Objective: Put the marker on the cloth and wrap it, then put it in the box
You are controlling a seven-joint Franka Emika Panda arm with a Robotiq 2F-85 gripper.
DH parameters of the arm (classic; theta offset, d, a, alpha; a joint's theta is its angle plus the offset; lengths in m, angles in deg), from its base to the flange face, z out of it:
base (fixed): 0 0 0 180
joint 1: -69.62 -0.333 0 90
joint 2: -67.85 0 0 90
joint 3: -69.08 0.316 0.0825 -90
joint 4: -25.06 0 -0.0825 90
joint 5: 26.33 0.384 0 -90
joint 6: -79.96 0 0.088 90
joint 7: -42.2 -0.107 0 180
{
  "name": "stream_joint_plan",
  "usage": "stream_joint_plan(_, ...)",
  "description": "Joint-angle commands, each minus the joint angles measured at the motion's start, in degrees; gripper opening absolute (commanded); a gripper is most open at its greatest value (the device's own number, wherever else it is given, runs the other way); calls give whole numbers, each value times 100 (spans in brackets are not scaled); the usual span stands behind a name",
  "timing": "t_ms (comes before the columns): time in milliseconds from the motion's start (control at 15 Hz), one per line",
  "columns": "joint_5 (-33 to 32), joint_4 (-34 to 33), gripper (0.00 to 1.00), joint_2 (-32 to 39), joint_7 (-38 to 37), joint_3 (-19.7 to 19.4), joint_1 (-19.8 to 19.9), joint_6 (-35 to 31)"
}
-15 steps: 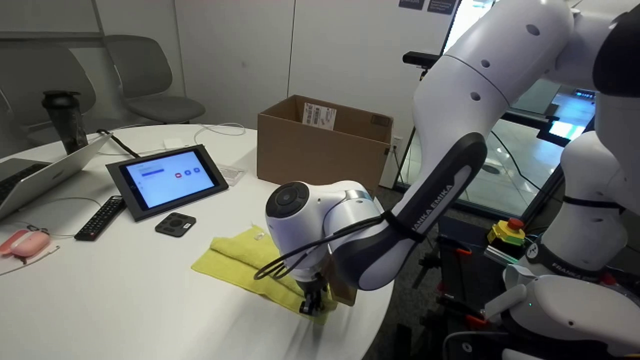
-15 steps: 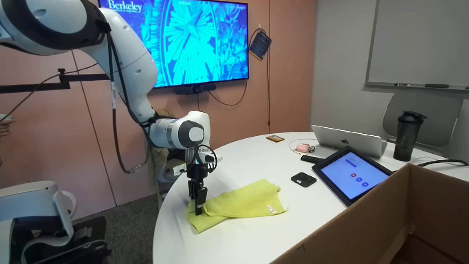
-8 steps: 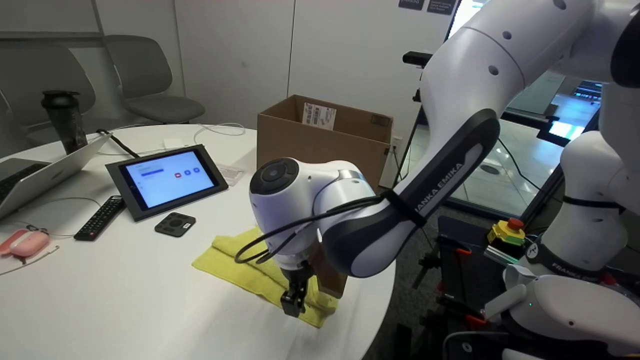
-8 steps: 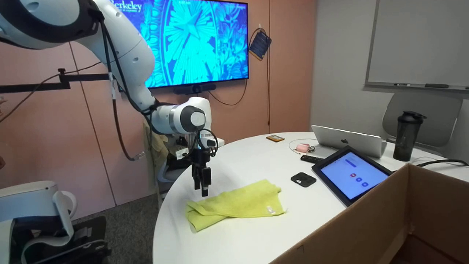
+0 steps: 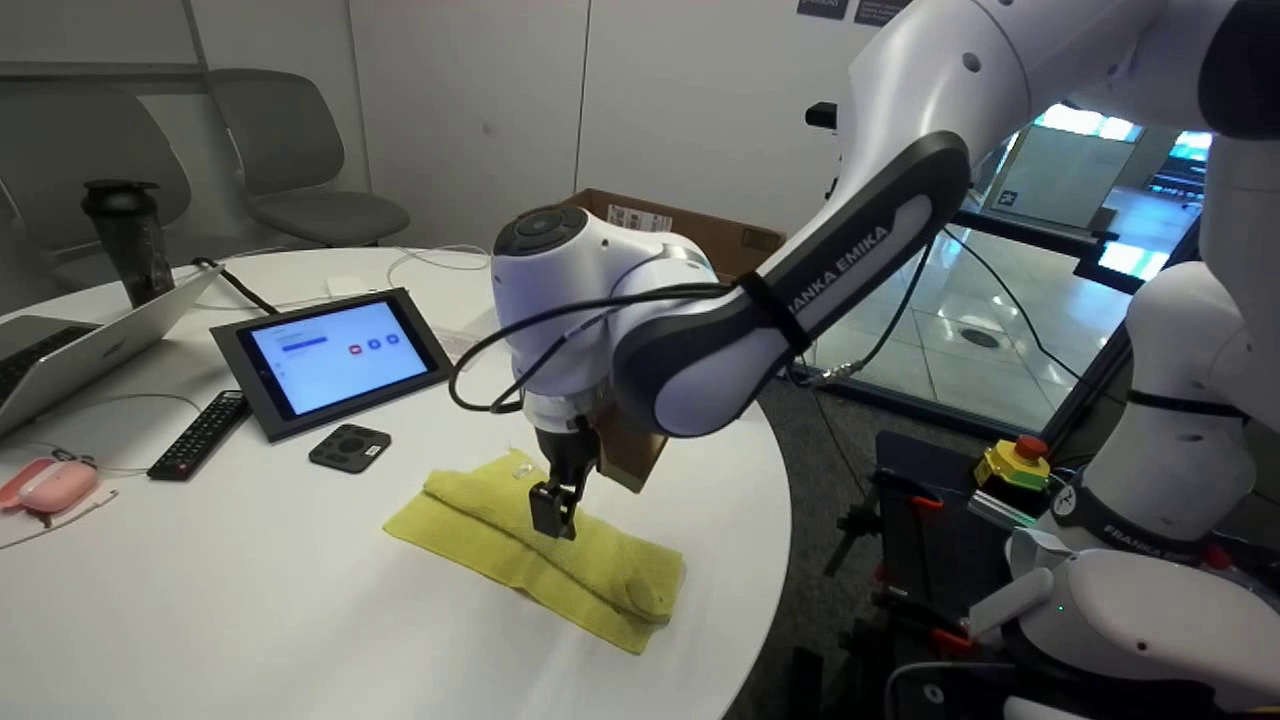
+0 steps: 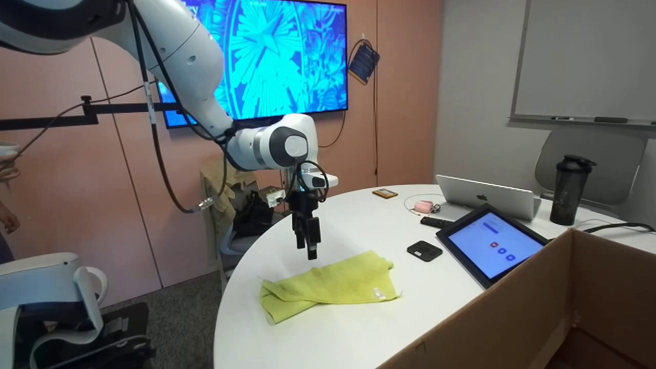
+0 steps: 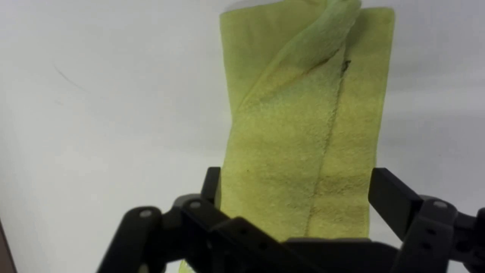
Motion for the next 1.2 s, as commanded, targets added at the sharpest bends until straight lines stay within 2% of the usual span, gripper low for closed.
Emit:
stream_joint_plan(0, 263, -708, 100, 365, 298, 72, 420, 183)
stream_joint_plan(467, 1165, -1958, 100, 1266, 804, 191, 1036, 386)
stream_joint_plan(1133, 1338, -3245, 100, 2389, 1300, 132, 1483, 841)
